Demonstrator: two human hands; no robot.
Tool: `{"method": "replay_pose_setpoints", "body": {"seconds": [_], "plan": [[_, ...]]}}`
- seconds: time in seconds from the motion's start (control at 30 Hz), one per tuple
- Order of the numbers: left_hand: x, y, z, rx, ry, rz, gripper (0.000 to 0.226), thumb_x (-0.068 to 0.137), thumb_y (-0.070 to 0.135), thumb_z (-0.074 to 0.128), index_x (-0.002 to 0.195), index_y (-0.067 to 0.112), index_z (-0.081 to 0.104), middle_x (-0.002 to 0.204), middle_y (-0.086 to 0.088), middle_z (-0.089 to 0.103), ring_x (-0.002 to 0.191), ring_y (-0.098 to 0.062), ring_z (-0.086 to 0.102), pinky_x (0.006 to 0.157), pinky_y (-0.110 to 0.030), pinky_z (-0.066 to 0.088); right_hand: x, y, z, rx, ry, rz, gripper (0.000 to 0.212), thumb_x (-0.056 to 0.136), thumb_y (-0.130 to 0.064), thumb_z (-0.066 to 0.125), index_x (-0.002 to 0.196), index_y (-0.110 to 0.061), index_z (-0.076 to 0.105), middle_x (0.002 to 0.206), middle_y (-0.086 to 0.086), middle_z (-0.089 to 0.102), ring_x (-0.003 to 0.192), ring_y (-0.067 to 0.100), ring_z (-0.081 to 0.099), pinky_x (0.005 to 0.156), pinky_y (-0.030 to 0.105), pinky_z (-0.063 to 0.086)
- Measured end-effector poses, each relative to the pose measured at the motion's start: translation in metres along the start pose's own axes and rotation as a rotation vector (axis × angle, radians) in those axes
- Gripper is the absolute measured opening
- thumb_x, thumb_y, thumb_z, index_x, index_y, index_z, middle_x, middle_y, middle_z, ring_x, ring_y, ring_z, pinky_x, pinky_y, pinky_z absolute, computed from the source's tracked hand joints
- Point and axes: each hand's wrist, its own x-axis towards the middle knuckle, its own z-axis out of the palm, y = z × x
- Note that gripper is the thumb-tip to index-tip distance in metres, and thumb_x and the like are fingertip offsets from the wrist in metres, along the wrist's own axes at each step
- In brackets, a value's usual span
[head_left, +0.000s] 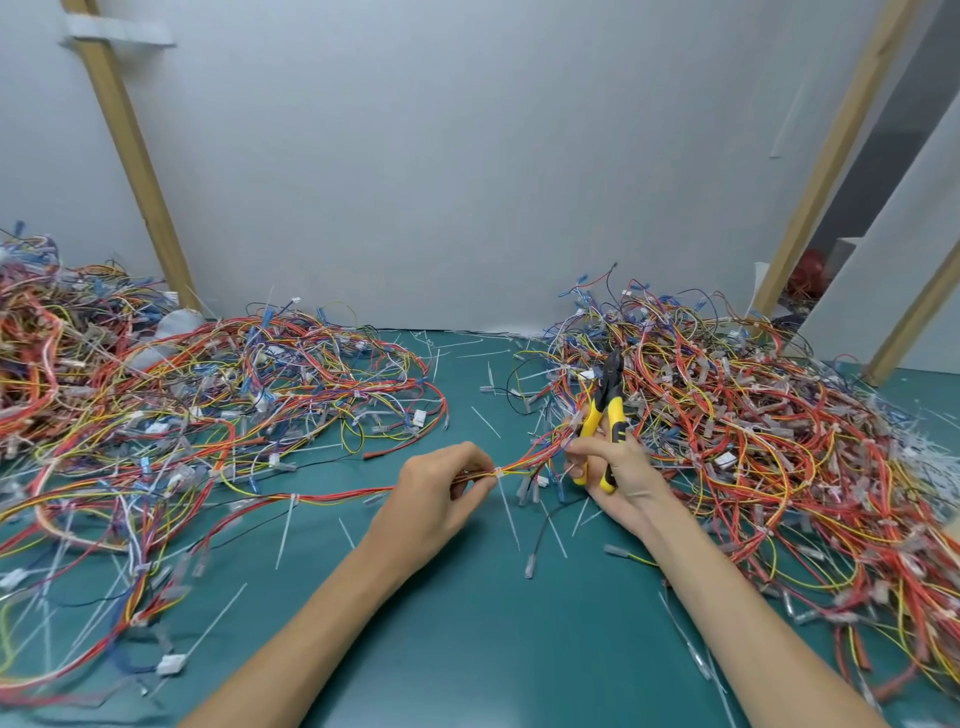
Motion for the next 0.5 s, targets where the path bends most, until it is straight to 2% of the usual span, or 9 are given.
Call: {"method": "replay_pose_setpoints", "body": {"seconds": [0.13, 0.3, 0.43, 0.5], "plan": [[0.002, -0.006, 0.004, -0.04, -0.003, -0.032, 0.007, 0.085, 0.016, 0.072, 0.082, 0.019, 0.067, 0.062, 0.012, 0.054, 0.055, -0.005, 0.044, 0.056, -0.014, 0.035, 0.002, 0.0, 0.001, -0.005, 0.009, 0.007, 0.032, 0.08, 0.02, 0.055, 0.082, -0.012, 0.054, 0.061, 0.003, 0.061, 0.048, 0.012, 0.052, 0.043, 0.022, 0.037], [0.002, -0.008, 0.008, -0.108, -0.002, -0.06, 0.01, 0.084, 0.015, 0.074, 0.076, 0.016, 0.067, 0.058, 0.021, 0.055, 0.052, 0.0, 0.046, 0.054, -0.006, 0.031, 0.003, 0.0, 0.001, -0.028, 0.013, -0.002, 0.031, 0.08, 0.02, 0.055, 0.079, -0.011, 0.053, 0.06, 0.003, 0.06, 0.047, 0.012, 0.053, 0.042, 0.022, 0.039], [0.001, -0.011, 0.008, -0.176, -0.056, -0.103, 0.015, 0.087, 0.021, 0.072, 0.073, 0.02, 0.065, 0.057, 0.012, 0.06, 0.049, -0.001, 0.045, 0.052, -0.011, 0.033, 0.002, 0.001, 0.002, -0.017, 0.034, 0.003, 0.034, 0.08, 0.02, 0.056, 0.079, -0.014, 0.053, 0.061, 0.002, 0.06, 0.047, 0.012, 0.054, 0.042, 0.022, 0.038], [0.002, -0.012, 0.008, -0.15, -0.072, -0.118, 0.014, 0.088, 0.024, 0.07, 0.075, 0.022, 0.064, 0.059, 0.01, 0.061, 0.05, -0.005, 0.046, 0.052, -0.018, 0.038, 0.002, 0.001, 0.003, -0.009, 0.052, 0.01, 0.034, 0.081, 0.02, 0.056, 0.078, -0.015, 0.052, 0.061, 0.003, 0.059, 0.047, 0.012, 0.053, 0.042, 0.021, 0.036]]}}
